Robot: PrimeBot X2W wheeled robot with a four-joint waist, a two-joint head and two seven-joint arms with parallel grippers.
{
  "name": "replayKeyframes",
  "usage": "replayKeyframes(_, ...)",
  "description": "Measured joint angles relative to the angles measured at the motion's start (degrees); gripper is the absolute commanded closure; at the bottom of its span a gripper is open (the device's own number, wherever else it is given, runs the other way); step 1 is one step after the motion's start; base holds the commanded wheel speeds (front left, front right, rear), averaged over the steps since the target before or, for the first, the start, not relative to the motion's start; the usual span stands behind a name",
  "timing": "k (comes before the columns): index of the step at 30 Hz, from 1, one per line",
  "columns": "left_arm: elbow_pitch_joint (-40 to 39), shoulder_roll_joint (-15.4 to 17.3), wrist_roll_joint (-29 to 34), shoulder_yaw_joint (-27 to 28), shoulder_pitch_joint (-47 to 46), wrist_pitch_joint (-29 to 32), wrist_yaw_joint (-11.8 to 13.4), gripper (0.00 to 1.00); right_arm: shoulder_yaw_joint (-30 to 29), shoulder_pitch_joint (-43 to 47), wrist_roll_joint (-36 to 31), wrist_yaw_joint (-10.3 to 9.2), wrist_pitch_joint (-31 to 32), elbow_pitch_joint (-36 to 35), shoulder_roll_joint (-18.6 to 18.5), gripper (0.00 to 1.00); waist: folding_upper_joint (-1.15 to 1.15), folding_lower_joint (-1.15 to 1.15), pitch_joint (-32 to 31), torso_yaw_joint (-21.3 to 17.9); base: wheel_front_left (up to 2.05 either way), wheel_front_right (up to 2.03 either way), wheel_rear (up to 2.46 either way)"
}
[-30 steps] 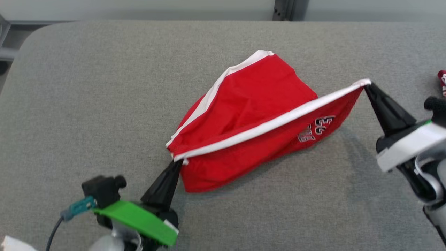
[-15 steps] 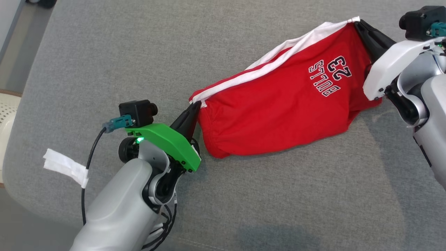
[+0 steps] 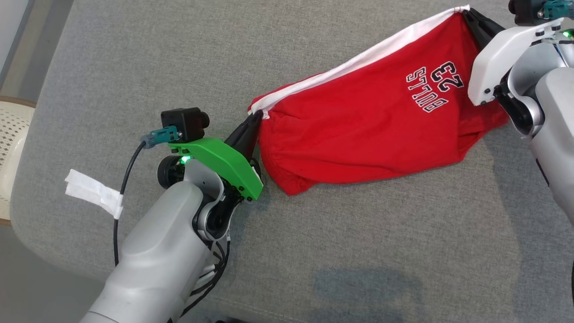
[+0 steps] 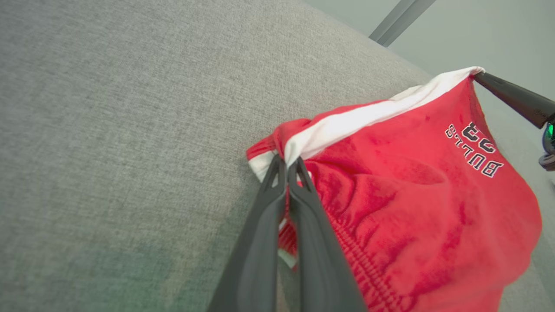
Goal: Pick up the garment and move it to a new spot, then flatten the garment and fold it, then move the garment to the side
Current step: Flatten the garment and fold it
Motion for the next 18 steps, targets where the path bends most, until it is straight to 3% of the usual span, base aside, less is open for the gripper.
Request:
replayKeyframes(1, 0.4, -0.1, 0.1, 0.0, -0.1, -0.5, -0.1, 0.53, -0.1, -0.3, -0.1, -0.01, -0.5, 0.7, 0.3, 0.65, 0.0, 0.0, 0.0, -0.2, 0.0, 0.0, 0.0)
replayKeyframes(2, 0.6, -0.1, 0.2, 0.0, -0.3, -0.9, -0.3, 0.0, 0.0, -0.6, -0.6, -0.01, -0.6, 1.4, 0.4, 0.0, 0.0, 0.0, -0.1, -0.4, 0.0, 0.0, 0.0)
replayKeyframes(6, 0.9, 0.3, 1.5, -0.2, -0.8, -3.3, -0.1, 0.0, -0.2, -0.9, -0.9, 0.0, 0.5, 2.6, 1.1, 0.0, 0.0, 0.0, -0.6, -0.9, 0.0, 0.0, 0.0)
replayKeyframes(10, -3.0, 3.9, 4.6, -0.1, 1.8, -7.4, 2.5, 0.0, -0.3, -1.2, -3.5, -0.01, 3.5, 2.0, 1.0, 0.0, 0.0, 0.0, -1.8, -1.9, 0.0, 0.0, 0.0)
replayKeyframes(13, -8.7, 6.5, 8.8, -0.5, 5.5, -10.2, 6.3, 0.0, -0.3, -1.2, -4.6, -0.01, 7.9, 0.5, 0.7, 0.0, 0.0, 0.0, -2.5, -2.8, 0.0, 0.0, 0.0)
replayKeyframes(18, -19.5, 8.0, 13.9, -0.1, 13.8, -11.6, 11.7, 0.0, -0.9, -0.4, -6.0, -0.01, 15.2, -2.5, 0.8, 0.0, 0.0, 0.0, -2.8, -3.1, 0.0, 0.0, 0.0)
